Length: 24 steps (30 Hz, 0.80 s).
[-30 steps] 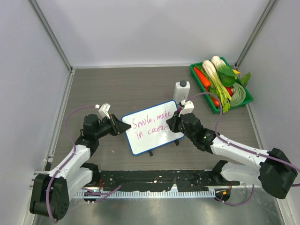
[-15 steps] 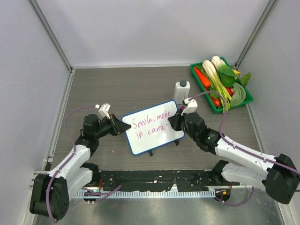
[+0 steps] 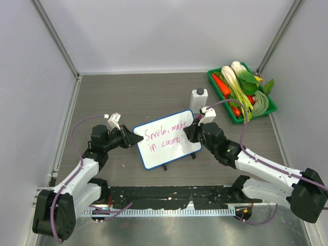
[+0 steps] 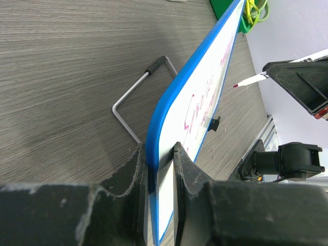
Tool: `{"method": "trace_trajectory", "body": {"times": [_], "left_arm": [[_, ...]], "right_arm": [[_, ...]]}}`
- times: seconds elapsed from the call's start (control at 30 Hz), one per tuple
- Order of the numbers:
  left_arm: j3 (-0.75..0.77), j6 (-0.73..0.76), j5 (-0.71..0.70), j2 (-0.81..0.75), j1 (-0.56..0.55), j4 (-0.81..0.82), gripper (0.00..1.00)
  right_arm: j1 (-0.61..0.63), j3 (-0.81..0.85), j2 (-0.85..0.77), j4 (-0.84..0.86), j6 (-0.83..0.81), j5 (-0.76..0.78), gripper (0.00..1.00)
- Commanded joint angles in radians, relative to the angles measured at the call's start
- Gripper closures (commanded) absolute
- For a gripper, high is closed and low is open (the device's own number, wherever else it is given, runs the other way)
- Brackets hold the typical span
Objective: Write a sentence on the whiteboard
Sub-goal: Write with the whiteboard marker on the whiteboard.
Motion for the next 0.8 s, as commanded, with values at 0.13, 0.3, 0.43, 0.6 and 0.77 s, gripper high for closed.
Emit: {"method": "trace_trajectory", "body": {"times": [0.13,0.3,0.43,0.6,0.77], "left_arm": [[-0.007,0.115,-0.167,0.027,0.016,-0.041,1.00],[-0.007,0.112,-0.166,0.025,0.016,-0.042,1.00],[-0.009,0.113,-0.167,0.022,0.018,-0.042,1.00],[-0.009,0.113,-0.167,0.022,0.016,-0.042,1.00],[-0.007,0.115,-0.166,0.027,0.018,-0.042,1.00]], "right_arm": [[-0.010,0.042,-0.014,0.011,0.000,0.008,0.98],[-0.012,0.019,-0.023,0.011,0.000,0.015,0.99],[-0.012,-0.017,-0.032,0.035,0.003,0.017,0.99],[-0.013,-0.021,-0.018,0.040,0.006,0.017,0.99],[-0.012,-0.038,0.005,0.065,-0.003,0.023,0.99]]}}
